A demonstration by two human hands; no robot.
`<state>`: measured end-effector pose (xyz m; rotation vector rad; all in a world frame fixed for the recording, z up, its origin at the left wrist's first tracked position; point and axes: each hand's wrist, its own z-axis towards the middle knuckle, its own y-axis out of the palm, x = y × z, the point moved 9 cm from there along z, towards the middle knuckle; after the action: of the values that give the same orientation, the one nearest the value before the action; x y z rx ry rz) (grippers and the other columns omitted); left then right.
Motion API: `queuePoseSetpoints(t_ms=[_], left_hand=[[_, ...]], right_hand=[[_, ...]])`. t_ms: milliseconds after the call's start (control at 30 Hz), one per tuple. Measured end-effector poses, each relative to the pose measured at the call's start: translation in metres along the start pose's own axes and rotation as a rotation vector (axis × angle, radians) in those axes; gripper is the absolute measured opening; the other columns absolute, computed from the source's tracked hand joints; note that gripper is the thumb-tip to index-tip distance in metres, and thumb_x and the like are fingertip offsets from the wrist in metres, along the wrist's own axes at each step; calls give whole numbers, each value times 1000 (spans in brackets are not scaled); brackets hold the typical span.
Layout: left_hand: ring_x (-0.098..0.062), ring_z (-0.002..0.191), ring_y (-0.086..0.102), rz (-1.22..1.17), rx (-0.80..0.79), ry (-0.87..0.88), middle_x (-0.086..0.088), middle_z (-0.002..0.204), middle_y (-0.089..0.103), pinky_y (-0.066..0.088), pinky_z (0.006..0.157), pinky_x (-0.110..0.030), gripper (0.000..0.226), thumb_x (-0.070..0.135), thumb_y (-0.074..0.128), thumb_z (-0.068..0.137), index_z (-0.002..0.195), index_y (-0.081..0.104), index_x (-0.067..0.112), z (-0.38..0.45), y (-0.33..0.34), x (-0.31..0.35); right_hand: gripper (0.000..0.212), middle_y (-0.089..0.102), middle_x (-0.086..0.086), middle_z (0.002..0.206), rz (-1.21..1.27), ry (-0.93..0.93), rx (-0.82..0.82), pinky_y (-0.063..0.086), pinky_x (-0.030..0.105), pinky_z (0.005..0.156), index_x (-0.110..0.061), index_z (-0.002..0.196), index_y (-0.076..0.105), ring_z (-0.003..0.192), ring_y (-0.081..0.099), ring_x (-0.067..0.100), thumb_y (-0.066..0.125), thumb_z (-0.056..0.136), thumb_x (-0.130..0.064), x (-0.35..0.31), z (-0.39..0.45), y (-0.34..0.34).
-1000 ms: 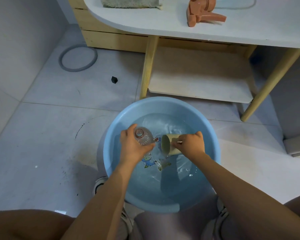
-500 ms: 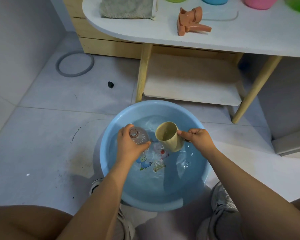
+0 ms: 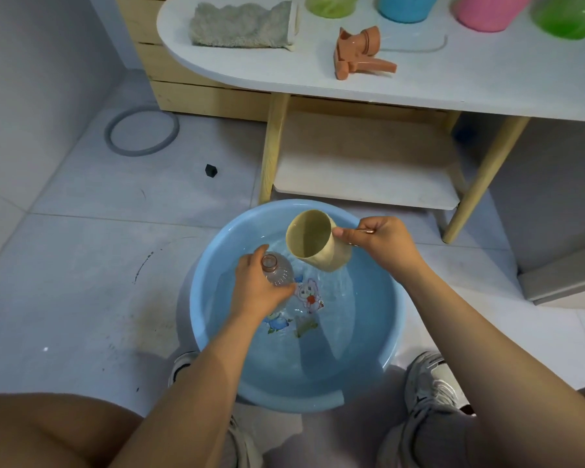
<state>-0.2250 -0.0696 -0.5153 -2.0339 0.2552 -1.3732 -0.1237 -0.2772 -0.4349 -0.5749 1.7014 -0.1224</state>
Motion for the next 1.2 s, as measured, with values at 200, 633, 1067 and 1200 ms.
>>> queuePoseSetpoints(t_ms=[200, 633, 1067, 1200], left_hand=[[-21, 121, 46, 16, -7, 16, -3, 130, 42, 36, 92, -23, 88, 29, 84, 63, 139, 40, 22, 2, 2, 2], [-20, 106, 50, 29, 12, 95, 5, 106, 43, 45, 86, -30, 73, 31, 85, 58, 122, 50, 21, 3, 4, 7], [-20, 107, 48, 49, 9, 86, 1, 112, 48, 44, 85, -30, 70, 33, 84, 60, 120, 52, 18, 3, 4, 7], [-20, 104, 48, 47, 10, 96, 4, 108, 44, 44, 86, -29, 69, 30, 85, 61, 120, 52, 19, 2, 4, 9]], right_hand=[[59, 23, -1, 51, -195, -133, -9, 14, 23, 44, -17, 47, 29, 46, 21, 13, 79, 73, -35, -26, -5, 9], [58, 23, -1, 45, -417, -348, 35, 18, 20, 53, -16, 46, 31, 53, 20, 20, 77, 74, -39, -61, -13, 14], [54, 30, -5, 44, -498, -401, 27, 16, 27, 66, -18, 46, 35, 70, 24, 19, 75, 75, -41, -75, -20, 16], [53, 33, -7, 44, -559, -461, 42, 20, 28, 64, -21, 46, 36, 75, 28, 21, 74, 74, -45, -78, -20, 18]])
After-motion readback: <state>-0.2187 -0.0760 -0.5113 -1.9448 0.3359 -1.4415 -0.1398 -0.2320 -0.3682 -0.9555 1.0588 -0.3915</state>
